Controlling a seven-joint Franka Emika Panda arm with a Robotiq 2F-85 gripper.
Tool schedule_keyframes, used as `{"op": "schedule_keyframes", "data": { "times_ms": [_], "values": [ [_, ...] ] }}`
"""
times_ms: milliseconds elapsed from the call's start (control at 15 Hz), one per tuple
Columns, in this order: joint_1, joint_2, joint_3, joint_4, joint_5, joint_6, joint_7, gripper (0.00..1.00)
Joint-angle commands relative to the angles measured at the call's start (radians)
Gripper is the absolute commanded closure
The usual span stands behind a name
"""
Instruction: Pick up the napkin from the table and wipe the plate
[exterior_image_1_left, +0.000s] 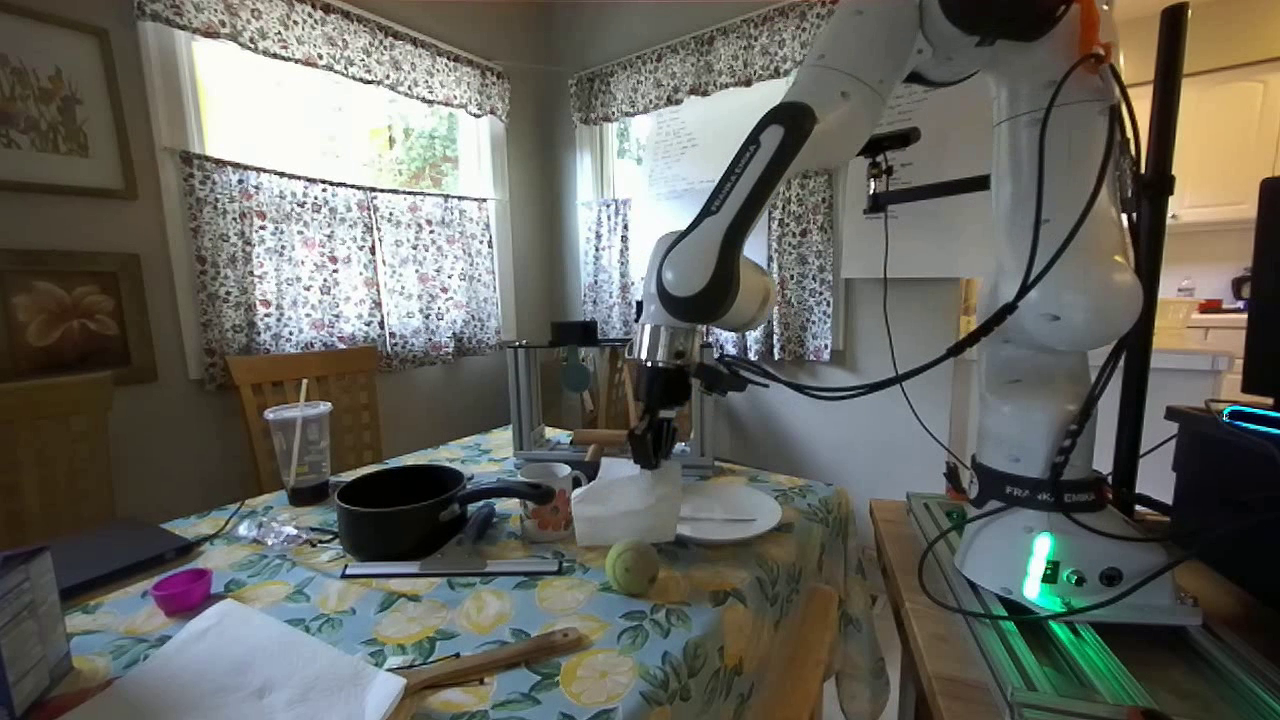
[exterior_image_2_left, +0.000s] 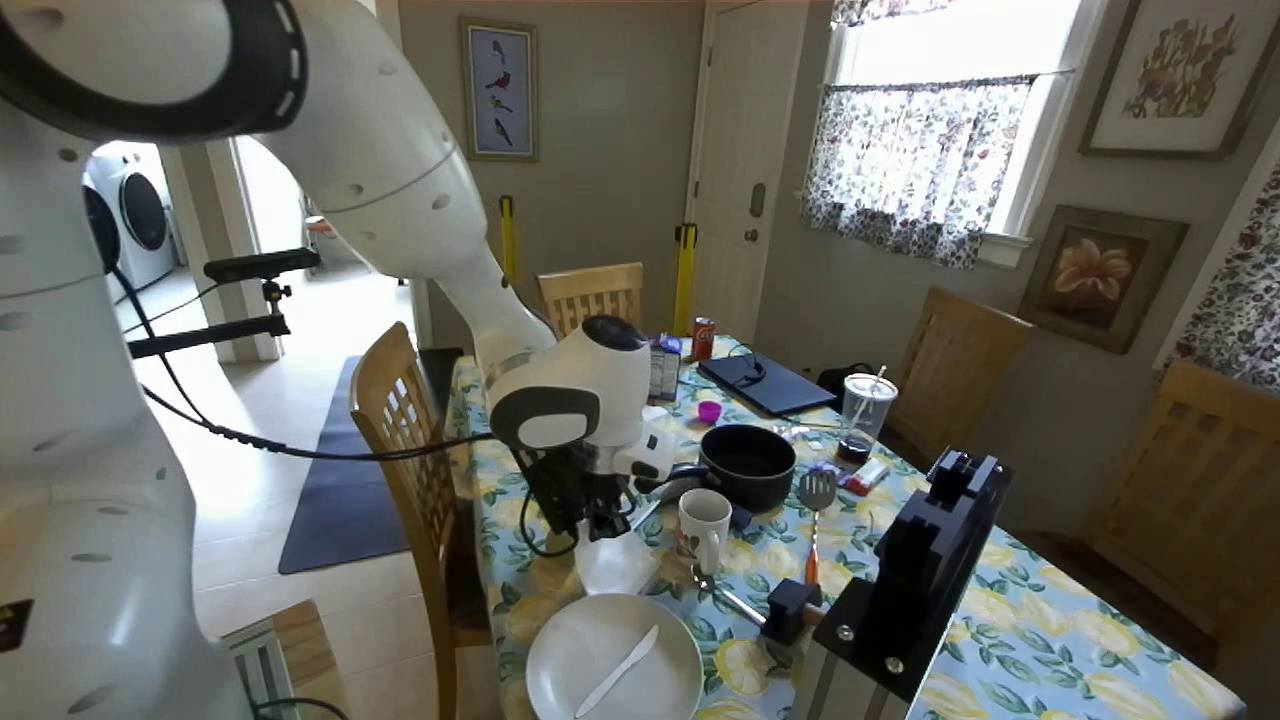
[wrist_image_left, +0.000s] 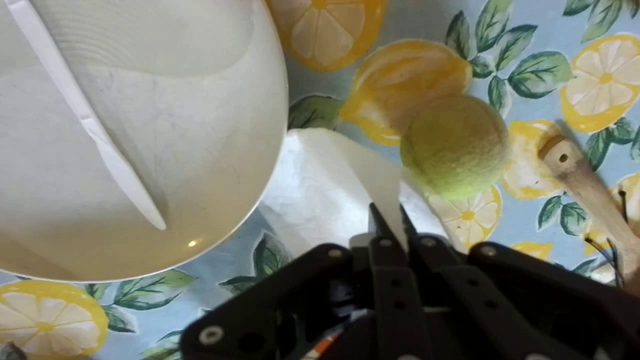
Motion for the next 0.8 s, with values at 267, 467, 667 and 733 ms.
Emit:
{"op": "schedule_keyframes", "data": {
  "times_ms": [267,467,667,733],
  "values": [
    [-0.013,-0.305,-0.036,-0.138,-0.064,0.014,0.174,1.0],
    [-0.089,-0.417,0.021,-0.141,-0.129,-0.079,0.282,1.0],
    [-0.165,-0.491,0.069,-0.123,-0.174,-0.232,0.374,1.0],
    [-0.167,-0.523,0.066,-0.139,-0.166,-0.282,0.379,1.0]
  ]
}}
